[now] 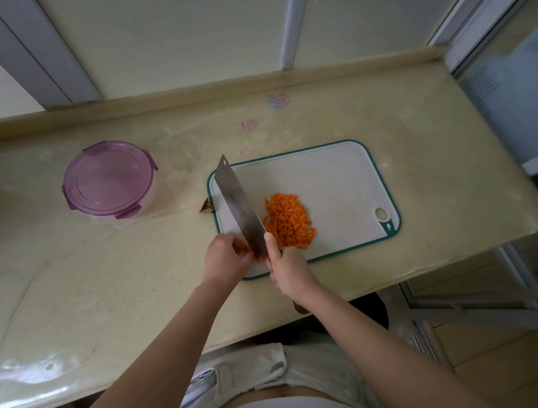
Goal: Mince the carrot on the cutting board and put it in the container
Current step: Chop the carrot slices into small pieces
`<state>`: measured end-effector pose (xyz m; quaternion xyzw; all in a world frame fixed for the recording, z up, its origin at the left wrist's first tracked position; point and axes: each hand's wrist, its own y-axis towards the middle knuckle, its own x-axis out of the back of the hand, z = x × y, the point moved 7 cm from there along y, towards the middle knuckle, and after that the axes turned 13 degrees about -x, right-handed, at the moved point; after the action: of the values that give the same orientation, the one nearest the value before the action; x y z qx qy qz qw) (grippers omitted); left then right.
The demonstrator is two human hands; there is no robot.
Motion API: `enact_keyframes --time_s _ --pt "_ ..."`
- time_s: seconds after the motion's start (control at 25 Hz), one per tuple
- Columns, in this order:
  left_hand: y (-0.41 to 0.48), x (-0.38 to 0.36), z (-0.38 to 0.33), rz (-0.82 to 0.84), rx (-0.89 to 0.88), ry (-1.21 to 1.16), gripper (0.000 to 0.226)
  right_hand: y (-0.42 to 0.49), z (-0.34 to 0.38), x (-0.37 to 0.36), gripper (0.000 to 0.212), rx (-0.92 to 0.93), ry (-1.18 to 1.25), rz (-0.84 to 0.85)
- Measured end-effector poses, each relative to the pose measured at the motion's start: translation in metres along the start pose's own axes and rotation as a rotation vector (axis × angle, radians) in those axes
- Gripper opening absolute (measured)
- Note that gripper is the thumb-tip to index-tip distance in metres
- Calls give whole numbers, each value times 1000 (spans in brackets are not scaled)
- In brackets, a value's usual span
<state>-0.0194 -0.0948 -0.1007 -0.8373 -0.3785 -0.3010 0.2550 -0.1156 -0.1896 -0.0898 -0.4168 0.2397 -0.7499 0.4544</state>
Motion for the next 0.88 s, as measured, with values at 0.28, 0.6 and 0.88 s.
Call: enact_keyframes --time_s 0.28,0.6,0.88 --pt "-1 0 -3 -25 -17 7 10 -3 24 7 61 15 89 34" --pt "5 5 0 26 -17 -18 13 -20 23 37 53 16 314 128" --pt "-8 74 -39 -459 -108 -249 27 -22 11 60 58 216 -5 -48"
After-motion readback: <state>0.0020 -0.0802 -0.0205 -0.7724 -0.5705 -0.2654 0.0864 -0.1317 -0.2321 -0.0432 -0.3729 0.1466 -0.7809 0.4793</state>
